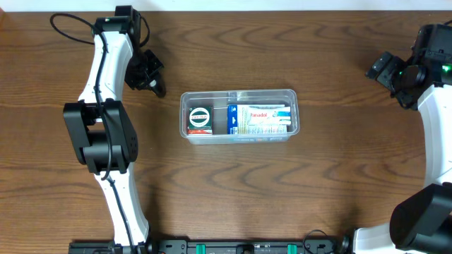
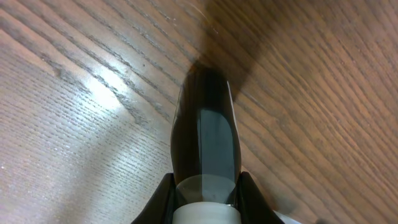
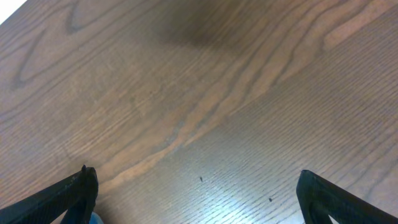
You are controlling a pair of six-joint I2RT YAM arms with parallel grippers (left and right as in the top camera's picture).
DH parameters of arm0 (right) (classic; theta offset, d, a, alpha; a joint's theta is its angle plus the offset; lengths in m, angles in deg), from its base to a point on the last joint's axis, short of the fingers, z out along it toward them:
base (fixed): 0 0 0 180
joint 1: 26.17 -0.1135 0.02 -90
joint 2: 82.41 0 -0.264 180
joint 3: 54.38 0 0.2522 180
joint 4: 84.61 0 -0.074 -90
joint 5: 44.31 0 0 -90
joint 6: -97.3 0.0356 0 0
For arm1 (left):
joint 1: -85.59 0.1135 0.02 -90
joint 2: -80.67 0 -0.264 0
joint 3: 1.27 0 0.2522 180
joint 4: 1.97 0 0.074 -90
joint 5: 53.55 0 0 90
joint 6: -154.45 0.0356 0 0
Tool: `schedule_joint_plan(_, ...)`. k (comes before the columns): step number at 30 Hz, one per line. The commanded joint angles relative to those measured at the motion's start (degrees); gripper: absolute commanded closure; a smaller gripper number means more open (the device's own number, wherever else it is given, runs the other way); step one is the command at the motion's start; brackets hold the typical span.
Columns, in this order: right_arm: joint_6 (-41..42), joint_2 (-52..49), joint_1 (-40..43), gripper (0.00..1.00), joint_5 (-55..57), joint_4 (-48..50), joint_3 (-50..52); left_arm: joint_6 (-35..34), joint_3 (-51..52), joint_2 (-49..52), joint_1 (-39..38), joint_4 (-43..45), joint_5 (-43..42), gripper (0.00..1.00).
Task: Pack container
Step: 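Lift the brown bottle and carry it over the container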
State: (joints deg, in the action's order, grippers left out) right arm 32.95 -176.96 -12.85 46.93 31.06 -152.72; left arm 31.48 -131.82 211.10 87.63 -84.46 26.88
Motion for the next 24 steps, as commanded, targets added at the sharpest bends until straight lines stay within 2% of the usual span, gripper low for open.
schedule_joint_plan(1,0.63,-0.26,0.15,0.01,0.24,-0.04,0.0,1.18,-0.44,0.94,0.04,-0.2,0.09,0.9)
schedule_joint_plan(8,0.63,-0.26,0.15,0.01,0.24,-0.02,0.0,7.02,-0.46,0.13,0.02,-2.84,-0.57,0.9)
schedule_joint_plan(13,0.63,-0.26,0.15,0.01,0.24,-0.04,0.0,13.97,-0.79,-2.64,0.02,-7.67,-2.71,0.9)
schedule_joint_plan(18,0.63,-0.26,0.15,0.01,0.24,-0.04,0.0,19.5,-0.87,-8.31,-0.31,-11.13,-4.0,0.9)
schedule_joint_plan(24,0.63,-0.26,0.15,0.01,0.24,-0.02,0.0,24.74,-0.87,-17.62,-2.84,-11.34,-4.0,0.9)
